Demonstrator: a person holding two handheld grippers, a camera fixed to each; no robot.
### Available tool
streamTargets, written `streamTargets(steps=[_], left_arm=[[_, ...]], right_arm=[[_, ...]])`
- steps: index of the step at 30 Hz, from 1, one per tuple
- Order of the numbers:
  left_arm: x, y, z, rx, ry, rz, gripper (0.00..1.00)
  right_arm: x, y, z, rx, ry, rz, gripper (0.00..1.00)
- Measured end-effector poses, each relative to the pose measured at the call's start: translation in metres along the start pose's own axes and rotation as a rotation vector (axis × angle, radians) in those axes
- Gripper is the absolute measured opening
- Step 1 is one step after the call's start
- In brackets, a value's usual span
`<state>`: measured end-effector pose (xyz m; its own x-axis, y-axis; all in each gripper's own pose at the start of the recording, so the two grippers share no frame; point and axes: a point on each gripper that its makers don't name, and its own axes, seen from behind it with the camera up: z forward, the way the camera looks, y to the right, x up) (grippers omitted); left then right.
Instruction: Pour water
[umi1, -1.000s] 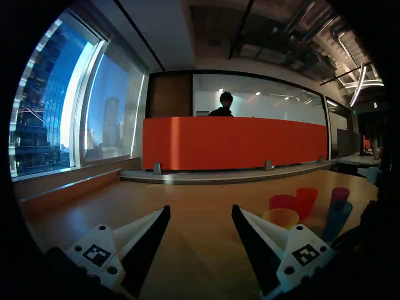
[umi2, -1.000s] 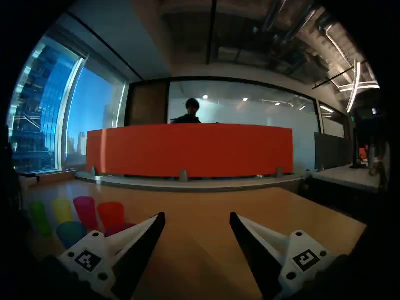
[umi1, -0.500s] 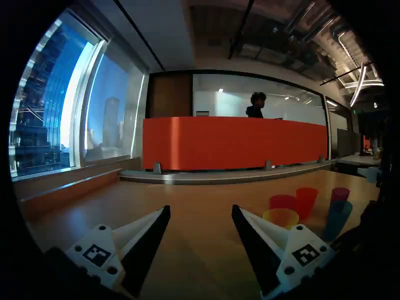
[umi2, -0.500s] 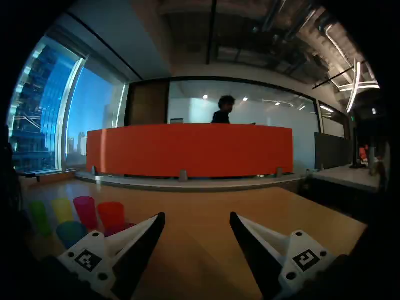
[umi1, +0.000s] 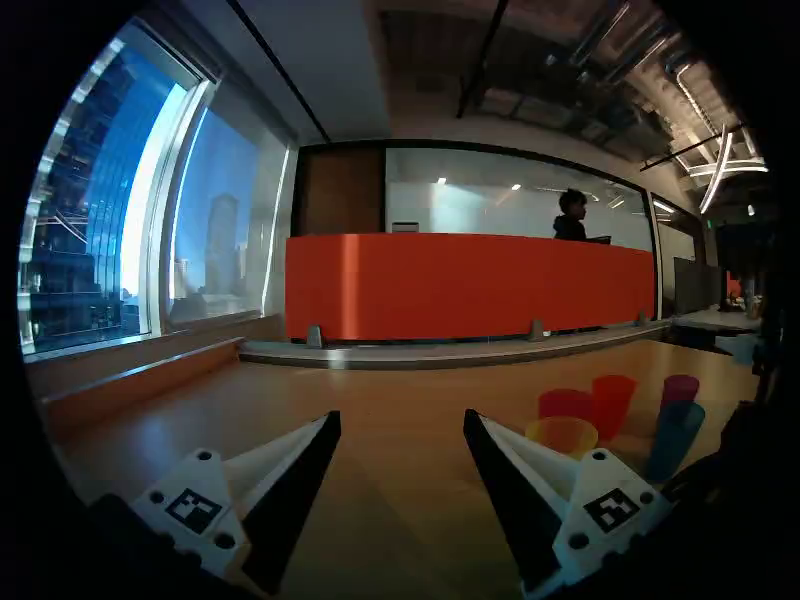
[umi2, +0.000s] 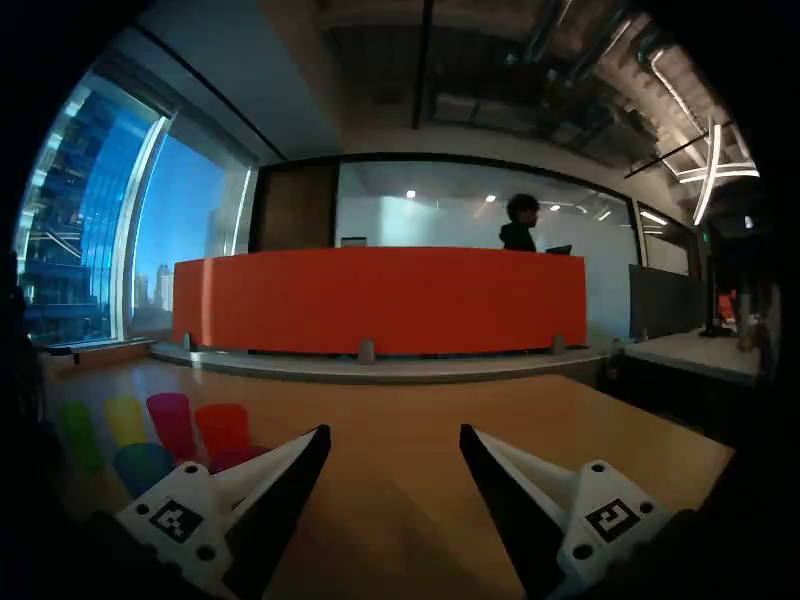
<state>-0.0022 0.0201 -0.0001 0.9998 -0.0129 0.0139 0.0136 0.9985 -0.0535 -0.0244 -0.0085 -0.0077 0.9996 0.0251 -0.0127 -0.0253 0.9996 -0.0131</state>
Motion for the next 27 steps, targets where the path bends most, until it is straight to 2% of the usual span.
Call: streamTargets(steps=[27], left_arm=[[-0.0004,0.0000,0.0004,0.000,0.000,0.000,0.91]], right_arm=[[0.0006,-0.0005,-0.0021,0.000,0.000,0.000,1.00]])
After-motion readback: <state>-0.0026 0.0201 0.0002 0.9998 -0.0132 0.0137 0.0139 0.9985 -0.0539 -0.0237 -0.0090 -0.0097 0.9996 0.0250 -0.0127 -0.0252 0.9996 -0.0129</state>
